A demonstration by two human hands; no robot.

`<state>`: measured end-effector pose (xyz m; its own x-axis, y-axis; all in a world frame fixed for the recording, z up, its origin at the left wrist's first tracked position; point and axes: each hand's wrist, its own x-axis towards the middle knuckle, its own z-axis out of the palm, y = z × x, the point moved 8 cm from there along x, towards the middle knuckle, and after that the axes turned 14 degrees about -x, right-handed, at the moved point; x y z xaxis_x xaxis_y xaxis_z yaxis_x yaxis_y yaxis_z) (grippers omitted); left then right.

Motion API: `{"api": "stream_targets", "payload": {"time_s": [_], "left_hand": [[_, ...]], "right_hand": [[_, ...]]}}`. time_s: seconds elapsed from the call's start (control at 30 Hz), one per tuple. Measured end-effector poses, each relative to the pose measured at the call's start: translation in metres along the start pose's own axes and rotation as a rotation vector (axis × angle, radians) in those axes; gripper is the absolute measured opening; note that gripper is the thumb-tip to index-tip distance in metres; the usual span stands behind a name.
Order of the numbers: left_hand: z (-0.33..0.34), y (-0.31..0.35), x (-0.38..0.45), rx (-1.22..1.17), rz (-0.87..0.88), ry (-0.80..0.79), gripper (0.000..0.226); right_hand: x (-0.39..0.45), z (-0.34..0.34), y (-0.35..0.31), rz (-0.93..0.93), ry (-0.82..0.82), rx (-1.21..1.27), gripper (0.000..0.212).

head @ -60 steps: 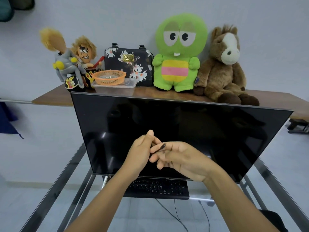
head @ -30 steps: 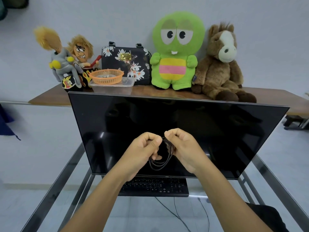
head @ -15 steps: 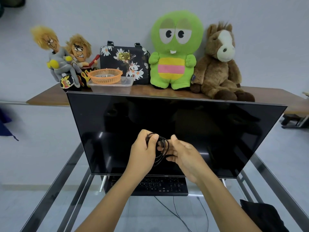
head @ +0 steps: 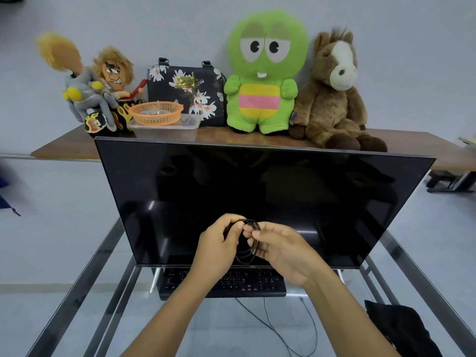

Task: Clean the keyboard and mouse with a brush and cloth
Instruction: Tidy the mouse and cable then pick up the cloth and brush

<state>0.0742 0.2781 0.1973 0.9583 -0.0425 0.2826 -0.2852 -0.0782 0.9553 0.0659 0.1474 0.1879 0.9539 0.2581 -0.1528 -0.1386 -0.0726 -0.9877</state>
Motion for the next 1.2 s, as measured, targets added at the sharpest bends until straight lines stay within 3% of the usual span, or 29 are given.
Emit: {"api": "stream_targets", "payload": {"time_s": [0.1,0.17,0.2,0.3,0.43,0.6,0.77,0.87,0.97,1.03,1.13,1.2], "left_hand": [[0.000,-0.008,0.000,0.064,0.001,0.031,0.014],[0.006,-0.010,-0.002,0.055,0.003,0.011,0.015],[0.010,-0.010,-0.003,0.034,0.004,-0.001,0.017],[0.022,-0.016,-0.003,-0.093,-0.071,-0.075,0.022],[0.046,-0.041,-0.007,-0.247,-0.267,-0.191,0.027],[0.077,-0.085,-0.007,-0.110,-0.306,-0.212,0.018],[0.144,-0.141,-0.015,-0.048,-0.365,-0.307,0.016],[0.173,-0.180,-0.017,0.127,-0.336,-0.292,0.008],[0.187,-0.206,-0.028,0.353,-0.275,-0.282,0.035],[0.198,-0.217,-0.037,0.477,-0.199,-0.359,0.051],[0.218,-0.243,-0.053,0.688,-0.098,-0.554,0.056],[0.223,-0.263,-0.060,0.808,-0.124,-0.670,0.057]], "right_hand": [[0.000,-0.010,0.000,-0.052,0.149,-0.136,0.030],[-0.002,-0.018,-0.004,-0.099,0.262,-0.286,0.018],[-0.003,-0.021,-0.004,-0.106,0.302,-0.293,0.010],[-0.004,-0.035,0.016,-0.007,0.393,-0.098,0.021],[-0.011,-0.055,0.045,0.081,0.407,0.117,0.019],[-0.030,-0.087,0.078,0.136,0.240,-0.362,0.019],[-0.035,-0.136,0.148,0.340,0.312,-0.452,0.018],[-0.032,-0.162,0.197,0.460,0.436,-0.302,0.020],[-0.029,-0.186,0.238,0.569,0.599,-0.194,0.019],[-0.023,-0.196,0.262,0.609,0.663,-0.141,0.021],[-0.009,-0.204,0.292,0.650,0.726,-0.076,0.021],[0.000,-0.203,0.304,0.654,0.746,-0.044,0.018]]}}
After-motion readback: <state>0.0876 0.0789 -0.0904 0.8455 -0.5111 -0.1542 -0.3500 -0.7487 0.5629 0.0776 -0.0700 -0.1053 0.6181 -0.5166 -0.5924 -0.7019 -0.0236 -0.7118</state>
